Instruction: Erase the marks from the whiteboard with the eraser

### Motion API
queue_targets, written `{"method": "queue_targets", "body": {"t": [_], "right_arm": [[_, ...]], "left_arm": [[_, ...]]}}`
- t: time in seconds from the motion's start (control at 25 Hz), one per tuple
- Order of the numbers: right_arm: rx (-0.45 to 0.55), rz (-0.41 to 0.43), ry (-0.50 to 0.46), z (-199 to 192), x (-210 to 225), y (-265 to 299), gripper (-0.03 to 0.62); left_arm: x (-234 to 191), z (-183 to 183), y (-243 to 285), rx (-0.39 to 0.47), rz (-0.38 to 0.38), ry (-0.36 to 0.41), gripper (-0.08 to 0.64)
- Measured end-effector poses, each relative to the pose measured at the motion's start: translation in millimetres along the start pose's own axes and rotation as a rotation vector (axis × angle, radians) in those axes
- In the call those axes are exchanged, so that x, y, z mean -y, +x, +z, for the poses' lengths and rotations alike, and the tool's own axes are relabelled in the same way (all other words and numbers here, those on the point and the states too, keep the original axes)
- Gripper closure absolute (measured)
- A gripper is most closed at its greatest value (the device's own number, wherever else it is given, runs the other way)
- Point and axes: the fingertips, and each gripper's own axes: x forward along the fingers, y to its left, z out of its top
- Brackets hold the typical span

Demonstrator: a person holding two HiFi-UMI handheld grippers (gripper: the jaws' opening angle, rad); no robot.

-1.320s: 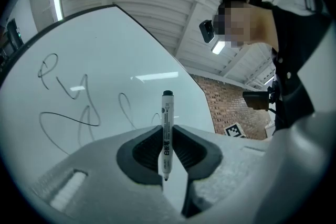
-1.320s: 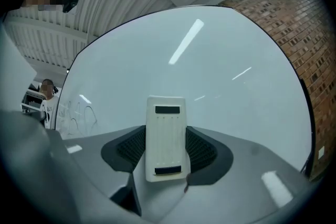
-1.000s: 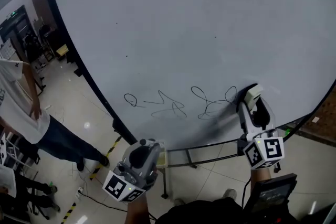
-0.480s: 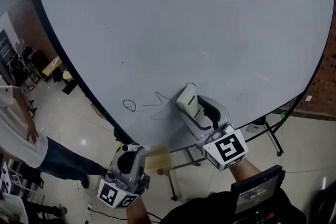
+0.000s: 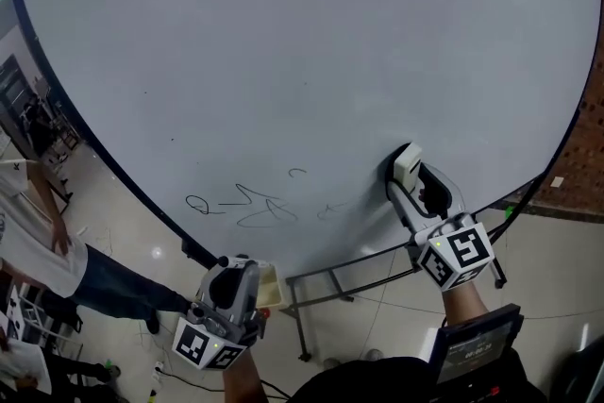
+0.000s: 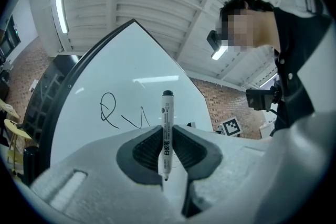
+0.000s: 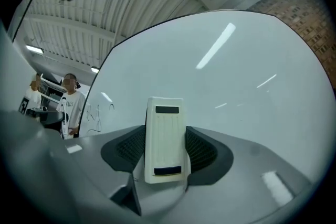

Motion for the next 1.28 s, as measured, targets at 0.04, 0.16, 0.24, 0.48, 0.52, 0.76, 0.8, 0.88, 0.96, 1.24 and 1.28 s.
{"method": "queue_targets", "body": {"t": [0.04, 0.16, 0.24, 0.48, 0.52, 0.76, 0.8, 0.88, 0.96, 1.24, 1.28], "right_arm": [[0.000, -0.012, 0.007, -1, 12, -4, 0.351], [0.006, -0.052, 0.031, -4, 45, -15, 0.351], [0.004, -0.091, 0.039, -7, 64, -21, 0.351], [0.013, -0.150, 0.060, -11, 83, -27, 0.353], [0.015, -0.163, 0.059, -10, 83, -28, 0.353], [0.020, -0.203, 0.089, -11, 65, -24, 0.353], [0.017, -0.184, 0.084, -12, 52, -19, 0.353], [0.006, -0.133, 0.061, -13, 18, -7, 0.353], [-0.010, -0.046, 0.071, -11, -24, 4, 0.353], [-0.010, 0.290, 0.332, -18, -145, 1, 0.353], [-0.026, 0.319, 0.360, -26, -154, 1, 0.353]], "left_arm": [[5, 2, 5, 0.005, 0.000, -0.005, 0.503], [10, 2, 7, 0.000, 0.018, 0.000, 0.503], [9, -2, 5, -0.009, 0.030, 0.007, 0.503], [1, -9, -10, -0.039, 0.054, 0.026, 0.503], [0, -8, -12, -0.035, 0.051, 0.023, 0.503], [-10, 0, -26, -0.011, 0.014, 0.017, 0.503], [-13, 1, -30, -0.005, 0.014, 0.013, 0.503], [-19, 5, -39, 0.009, 0.017, 0.007, 0.503], [-26, 11, -50, 0.018, 0.026, 0.004, 0.503], [-50, 18, -81, 0.060, 0.038, -0.043, 0.503], [-52, 15, -86, 0.056, 0.047, -0.046, 0.503]]}}
